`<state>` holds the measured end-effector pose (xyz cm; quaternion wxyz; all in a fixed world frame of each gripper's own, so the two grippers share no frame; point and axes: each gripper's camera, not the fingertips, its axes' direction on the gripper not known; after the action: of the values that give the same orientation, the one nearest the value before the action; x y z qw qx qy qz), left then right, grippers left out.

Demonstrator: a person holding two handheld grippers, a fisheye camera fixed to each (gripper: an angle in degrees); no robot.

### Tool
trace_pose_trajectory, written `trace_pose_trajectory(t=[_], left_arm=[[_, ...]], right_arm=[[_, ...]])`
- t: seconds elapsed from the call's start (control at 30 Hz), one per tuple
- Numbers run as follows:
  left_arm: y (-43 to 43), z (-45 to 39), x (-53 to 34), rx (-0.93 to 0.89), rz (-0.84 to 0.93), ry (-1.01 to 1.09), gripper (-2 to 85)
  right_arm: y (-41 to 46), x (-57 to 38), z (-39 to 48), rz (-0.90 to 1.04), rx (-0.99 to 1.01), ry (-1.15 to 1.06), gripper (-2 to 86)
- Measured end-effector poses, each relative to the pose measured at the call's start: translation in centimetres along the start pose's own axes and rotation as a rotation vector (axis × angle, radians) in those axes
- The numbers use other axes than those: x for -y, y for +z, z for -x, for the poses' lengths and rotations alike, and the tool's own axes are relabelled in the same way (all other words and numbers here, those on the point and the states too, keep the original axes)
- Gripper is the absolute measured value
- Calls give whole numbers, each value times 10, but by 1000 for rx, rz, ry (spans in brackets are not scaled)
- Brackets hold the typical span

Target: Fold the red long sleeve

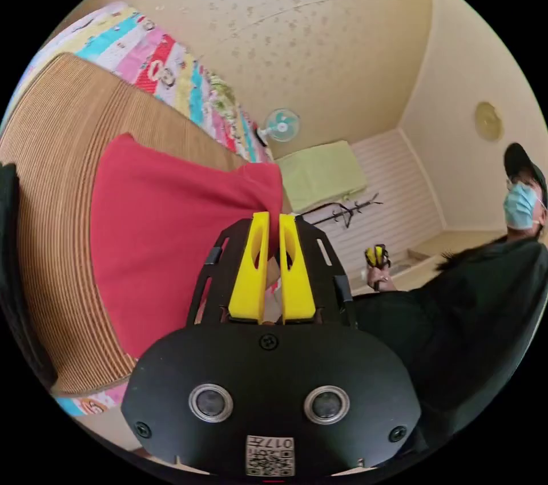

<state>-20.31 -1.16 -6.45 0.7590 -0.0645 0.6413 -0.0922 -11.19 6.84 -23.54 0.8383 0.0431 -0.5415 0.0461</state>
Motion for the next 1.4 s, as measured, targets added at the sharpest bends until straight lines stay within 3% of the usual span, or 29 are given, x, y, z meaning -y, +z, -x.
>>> trace_pose_trajectory(t=[0.07, 0.27, 0.37, 0.43, 0.53, 0.6, 0.7, 0.77, 0.8, 0.9, 0.93, 1.0, 1.17, 1.27, 1.33, 1.4], left_arm=[[18, -50, 2, -292, 39, 221, 31], [103, -185, -8, -845, 292, 713, 17], [142, -247, -53, -927, 427, 966, 16], [166, -267, -89, -888, 458, 1049, 17], [210, -273, -139, -863, 514, 992, 19], [226, -268, -166, -844, 517, 954, 21], [230, -252, -198, -679, 462, 862, 32], [235, -229, -208, -376, 439, 617, 47], [236, -223, -210, -307, 449, 554, 50], [243, -213, -231, -142, 537, 409, 72], [248, -219, -238, -55, 515, 391, 97], [261, -235, -247, 98, 456, 387, 136], [340, -293, -278, 343, 309, 454, 164], [376, -311, -297, 502, 237, 497, 155], [392, -311, -302, 614, 190, 487, 119], [393, -312, -304, 580, 114, 503, 44]], right_arm=[[0, 5, 12, 20, -29, -71, 72], [10, 27, 97, -11, -71, -454, 109], [34, 21, 139, 10, -119, -660, 138], [66, 7, 162, 63, -38, -815, 161], [127, -12, 175, 202, 145, -926, 156], [157, -28, 184, 270, 172, -1002, 104], [159, -34, 180, 37, 67, -878, 52], [154, -27, 174, -44, -72, -746, 49], [152, -27, 176, -83, -173, -714, 47], [171, -31, 207, -71, -505, -780, 44], [189, -33, 221, -36, -662, -820, 41], [212, -36, 239, -35, -774, -870, 40], [250, -25, 293, 44, -800, -942, 40], [266, -15, 324, 58, -934, -960, 40], [257, -10, 345, 40, -893, -969, 40], [238, -8, 355, -2, -838, -971, 42]])
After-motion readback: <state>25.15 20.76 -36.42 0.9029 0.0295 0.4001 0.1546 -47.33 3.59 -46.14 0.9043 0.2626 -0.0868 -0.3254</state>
